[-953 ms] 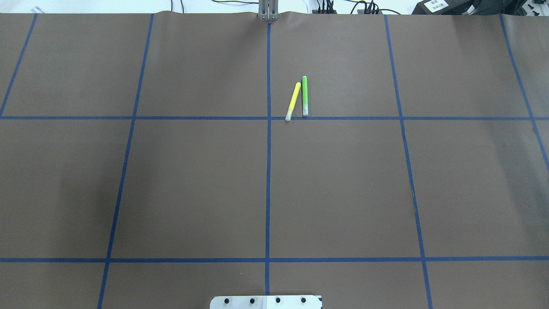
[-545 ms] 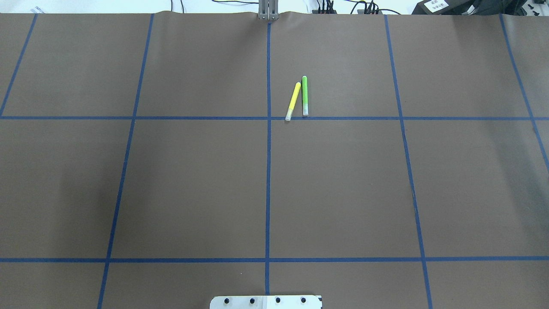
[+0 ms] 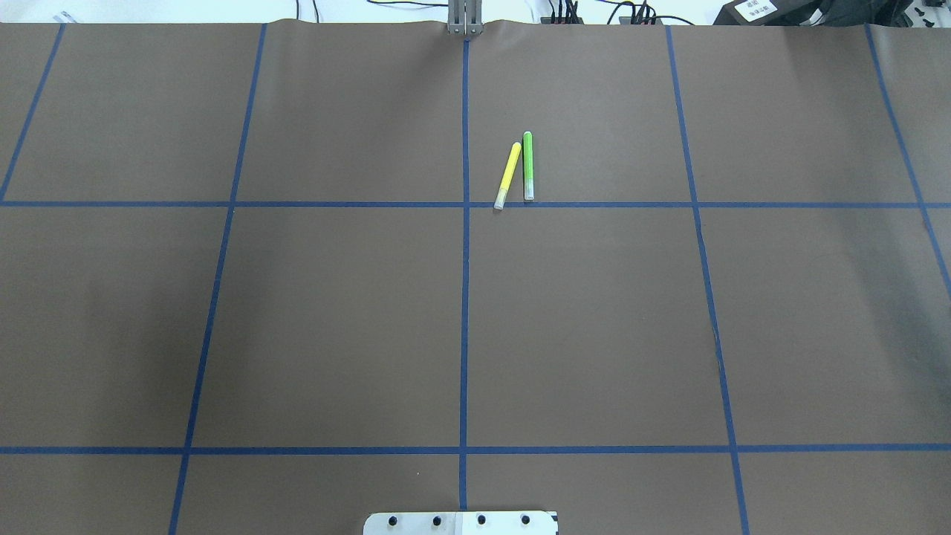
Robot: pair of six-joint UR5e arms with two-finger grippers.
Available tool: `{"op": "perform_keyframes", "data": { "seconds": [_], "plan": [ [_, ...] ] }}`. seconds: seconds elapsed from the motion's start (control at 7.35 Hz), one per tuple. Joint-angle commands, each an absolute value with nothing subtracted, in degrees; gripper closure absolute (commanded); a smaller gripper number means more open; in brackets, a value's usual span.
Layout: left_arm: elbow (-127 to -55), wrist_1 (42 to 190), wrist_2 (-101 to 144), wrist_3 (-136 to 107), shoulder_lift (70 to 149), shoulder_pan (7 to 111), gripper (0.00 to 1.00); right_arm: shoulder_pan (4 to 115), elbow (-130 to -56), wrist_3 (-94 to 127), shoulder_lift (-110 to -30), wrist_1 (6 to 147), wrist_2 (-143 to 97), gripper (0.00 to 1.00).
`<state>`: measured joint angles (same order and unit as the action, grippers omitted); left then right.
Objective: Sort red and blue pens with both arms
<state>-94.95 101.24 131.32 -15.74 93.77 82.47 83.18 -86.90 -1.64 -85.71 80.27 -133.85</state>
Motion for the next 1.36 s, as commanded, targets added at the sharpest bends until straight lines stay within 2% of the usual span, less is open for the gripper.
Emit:
{"op": "perform_keyframes", "data": {
  "seconds": [0.0,0.54,1.23],
  "plan": [
    [-95.5,101.3,131.4,-12.9,92.0,82.5,0.0,81.3,-86.8,4.9,-85.7,77.0,-133.6,0.0],
    [-98.7,101.0,131.8,-13.8,91.9,82.4,0.0,81.1,-87.0,4.9,-85.8,77.0,-133.9,0.0],
    [-98.8,101.2,134.4,-13.8,91.5,82.3,0.0,80.9,-87.7,4.9,-85.8,76.9,-134.1,0.0]
  ]
}}
